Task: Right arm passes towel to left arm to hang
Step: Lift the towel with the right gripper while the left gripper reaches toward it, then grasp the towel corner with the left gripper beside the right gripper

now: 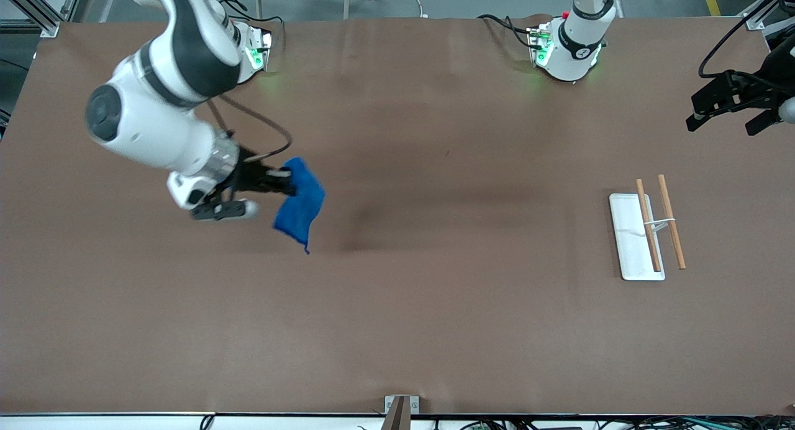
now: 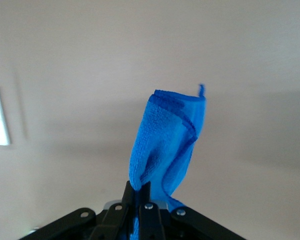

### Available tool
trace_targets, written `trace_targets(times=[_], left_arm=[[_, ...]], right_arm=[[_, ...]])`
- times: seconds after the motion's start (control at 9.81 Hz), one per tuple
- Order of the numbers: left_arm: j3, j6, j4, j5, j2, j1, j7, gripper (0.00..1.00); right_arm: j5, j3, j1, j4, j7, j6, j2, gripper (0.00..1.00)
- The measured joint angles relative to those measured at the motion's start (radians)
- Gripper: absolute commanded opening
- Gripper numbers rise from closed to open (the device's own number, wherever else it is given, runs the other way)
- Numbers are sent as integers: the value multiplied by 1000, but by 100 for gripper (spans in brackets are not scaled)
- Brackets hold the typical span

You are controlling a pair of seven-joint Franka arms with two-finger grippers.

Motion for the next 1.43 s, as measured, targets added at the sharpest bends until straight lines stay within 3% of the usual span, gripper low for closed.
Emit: trace_targets(times=[0.2, 0.61, 1.12, 1.43], left_arm=[[-27, -30, -17, -37, 1, 0, 23, 99], [-35, -123, -125, -338, 3, 20, 23, 99], [-36, -132, -419, -721, 8, 21, 134, 100], [-32, -101, -626, -968, 33, 24, 334, 97]], right_arm=[[173, 0, 85, 6, 33, 50, 2, 0], [504, 1, 225, 6, 30, 274, 10, 0], [875, -1, 282, 25, -107, 370, 27, 0], [1021, -1, 319, 28, -194, 400, 36, 0]])
